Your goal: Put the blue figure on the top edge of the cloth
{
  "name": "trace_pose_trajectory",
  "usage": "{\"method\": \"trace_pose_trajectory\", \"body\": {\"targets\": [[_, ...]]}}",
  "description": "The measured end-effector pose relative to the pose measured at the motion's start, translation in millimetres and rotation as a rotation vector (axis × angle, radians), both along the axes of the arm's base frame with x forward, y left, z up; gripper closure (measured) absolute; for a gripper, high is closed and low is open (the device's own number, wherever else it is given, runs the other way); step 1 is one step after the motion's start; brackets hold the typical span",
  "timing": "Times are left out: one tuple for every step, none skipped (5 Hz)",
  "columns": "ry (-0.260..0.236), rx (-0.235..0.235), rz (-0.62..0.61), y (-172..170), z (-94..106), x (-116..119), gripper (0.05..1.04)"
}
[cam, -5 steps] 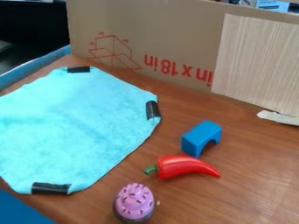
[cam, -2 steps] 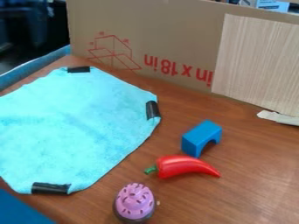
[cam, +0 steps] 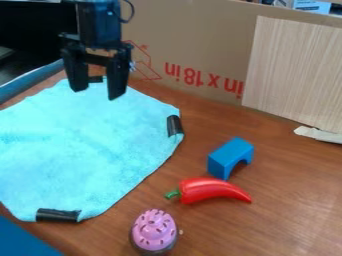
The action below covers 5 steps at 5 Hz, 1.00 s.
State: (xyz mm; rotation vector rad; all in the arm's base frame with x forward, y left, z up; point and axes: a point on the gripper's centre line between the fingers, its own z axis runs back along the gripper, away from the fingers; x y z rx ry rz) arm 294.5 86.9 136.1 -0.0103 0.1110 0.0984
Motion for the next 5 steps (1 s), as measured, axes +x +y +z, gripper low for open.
{"method": "trace_pose_trajectory", "body": {"targets": [[-0.052,0.007,-0.073,-44.1,-17.2,6.6,0.083],[-0.201,0.015,-0.100,-75.7,-13.0,10.9,0.083],[-0.287,0.022,-0.150,-109.4,-23.1,11.4,0.083],[-0.308,0.031,-0.162,-122.9,-24.6,14.5,0.083],[-0.270,0.028,-0.213,-142.7,-39.6,14.4,0.083]]}}
